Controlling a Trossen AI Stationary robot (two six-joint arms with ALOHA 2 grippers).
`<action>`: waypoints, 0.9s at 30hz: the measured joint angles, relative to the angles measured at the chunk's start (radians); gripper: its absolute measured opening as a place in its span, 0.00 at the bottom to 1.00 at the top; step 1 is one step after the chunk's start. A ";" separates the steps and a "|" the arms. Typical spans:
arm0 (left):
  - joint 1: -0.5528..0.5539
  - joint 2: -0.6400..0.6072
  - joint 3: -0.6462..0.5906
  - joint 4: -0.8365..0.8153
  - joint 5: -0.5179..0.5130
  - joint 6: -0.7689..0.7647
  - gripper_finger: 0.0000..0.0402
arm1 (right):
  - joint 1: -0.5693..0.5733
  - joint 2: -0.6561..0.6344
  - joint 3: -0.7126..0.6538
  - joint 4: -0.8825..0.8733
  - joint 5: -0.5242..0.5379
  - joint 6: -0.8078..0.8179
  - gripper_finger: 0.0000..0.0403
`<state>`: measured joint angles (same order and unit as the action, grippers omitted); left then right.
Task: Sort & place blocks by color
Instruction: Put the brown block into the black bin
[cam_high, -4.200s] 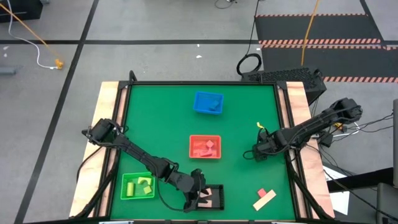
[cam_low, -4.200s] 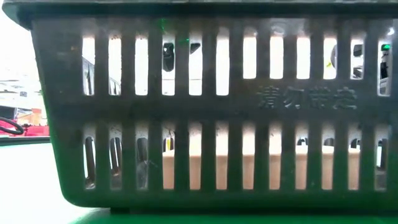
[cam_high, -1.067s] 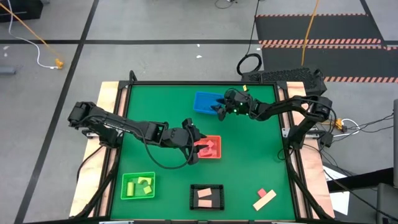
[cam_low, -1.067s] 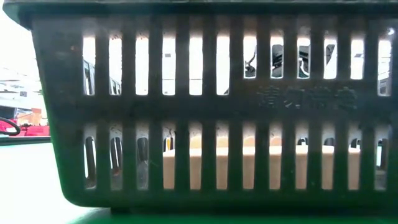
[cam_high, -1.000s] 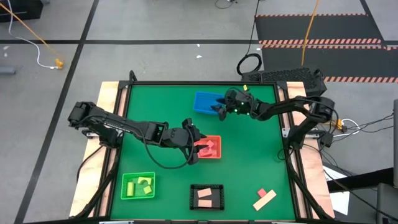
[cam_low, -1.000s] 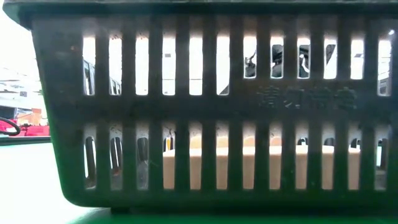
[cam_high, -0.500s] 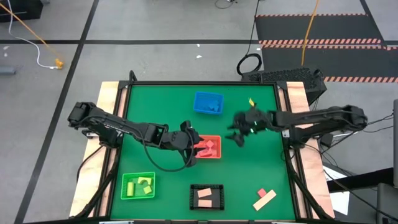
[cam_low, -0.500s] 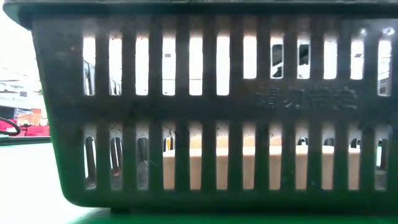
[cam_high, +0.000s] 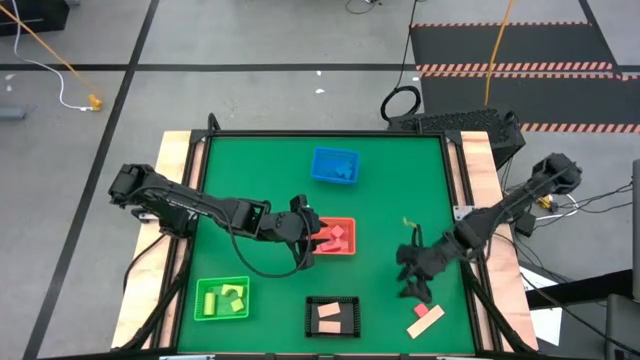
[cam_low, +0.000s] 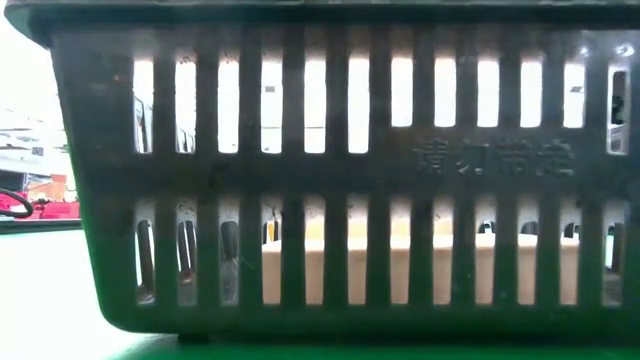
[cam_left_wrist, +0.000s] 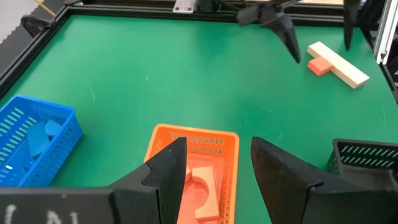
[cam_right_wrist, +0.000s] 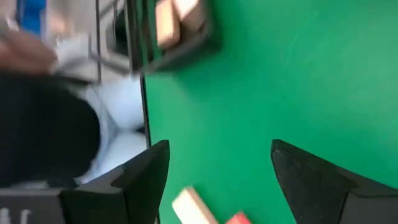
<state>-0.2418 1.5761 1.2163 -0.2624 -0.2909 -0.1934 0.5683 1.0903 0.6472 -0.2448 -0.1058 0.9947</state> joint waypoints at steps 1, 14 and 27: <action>0.000 0.000 0.000 0.003 0.000 0.000 0.45 | 0.021 0.001 0.000 -0.009 0.002 -0.013 0.67; -0.001 0.000 0.000 -0.032 0.000 -0.042 0.45 | 0.169 0.080 0.000 0.113 0.055 -0.017 0.67; -0.039 0.000 0.000 -0.057 0.000 -0.195 0.45 | 0.336 0.246 0.000 0.238 0.051 -0.153 0.67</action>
<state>-0.2807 1.5764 1.2163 -0.3197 -0.2909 -0.3883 0.9046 1.3365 0.6472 -0.0068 -0.0550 0.8412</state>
